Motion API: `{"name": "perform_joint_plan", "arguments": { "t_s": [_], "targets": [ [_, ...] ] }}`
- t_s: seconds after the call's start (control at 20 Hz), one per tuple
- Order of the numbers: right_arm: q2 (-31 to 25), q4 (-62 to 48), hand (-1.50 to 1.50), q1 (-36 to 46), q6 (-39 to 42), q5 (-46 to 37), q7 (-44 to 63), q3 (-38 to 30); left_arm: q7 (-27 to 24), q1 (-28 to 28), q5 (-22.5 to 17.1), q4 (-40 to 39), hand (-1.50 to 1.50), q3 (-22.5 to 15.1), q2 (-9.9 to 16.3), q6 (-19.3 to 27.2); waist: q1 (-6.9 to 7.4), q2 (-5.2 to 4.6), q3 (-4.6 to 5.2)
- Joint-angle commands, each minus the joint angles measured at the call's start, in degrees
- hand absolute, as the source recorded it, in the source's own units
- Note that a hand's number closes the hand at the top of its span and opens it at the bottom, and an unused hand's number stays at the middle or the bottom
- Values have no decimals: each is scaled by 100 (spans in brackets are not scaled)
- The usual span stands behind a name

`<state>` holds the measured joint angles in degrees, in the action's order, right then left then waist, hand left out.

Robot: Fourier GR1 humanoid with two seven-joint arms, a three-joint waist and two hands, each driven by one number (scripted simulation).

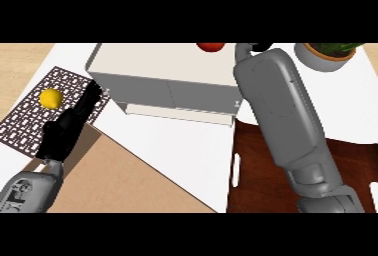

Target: Pick the tomato from the tray and place it in the tiered shelf

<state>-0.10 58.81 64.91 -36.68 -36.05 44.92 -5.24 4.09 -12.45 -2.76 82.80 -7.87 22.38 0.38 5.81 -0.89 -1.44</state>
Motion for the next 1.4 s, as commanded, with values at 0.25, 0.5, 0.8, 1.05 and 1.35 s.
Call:
{"name": "perform_joint_plan", "arguments": {
  "t_s": [0.25,0.5,0.8,1.05,1.35],
  "targets": [
    [-81,289,-150,-363,-1882,-866,-72,-313,-64,1038,-167,-443,0,-50,-274,-17,-624,114,159],
    [-152,995,-150,-1086,-1590,-1189,381,-499,129,1251,-119,-163,0,-30,-392,225,-980,231,154],
    [-218,2277,-150,-2255,-871,-972,133,-125,30,1479,-210,-97,0,95,-348,197,-1044,198,148],
    [-430,3425,-150,-3193,-335,-752,171,167,-11,1606,-247,79,0,128,-320,158,-1086,204,146],
    [-646,4717,-150,-4168,349,-521,414,525,100,1553,-312,176,0,113,-330,96,-1067,184,150]
  ]
}}
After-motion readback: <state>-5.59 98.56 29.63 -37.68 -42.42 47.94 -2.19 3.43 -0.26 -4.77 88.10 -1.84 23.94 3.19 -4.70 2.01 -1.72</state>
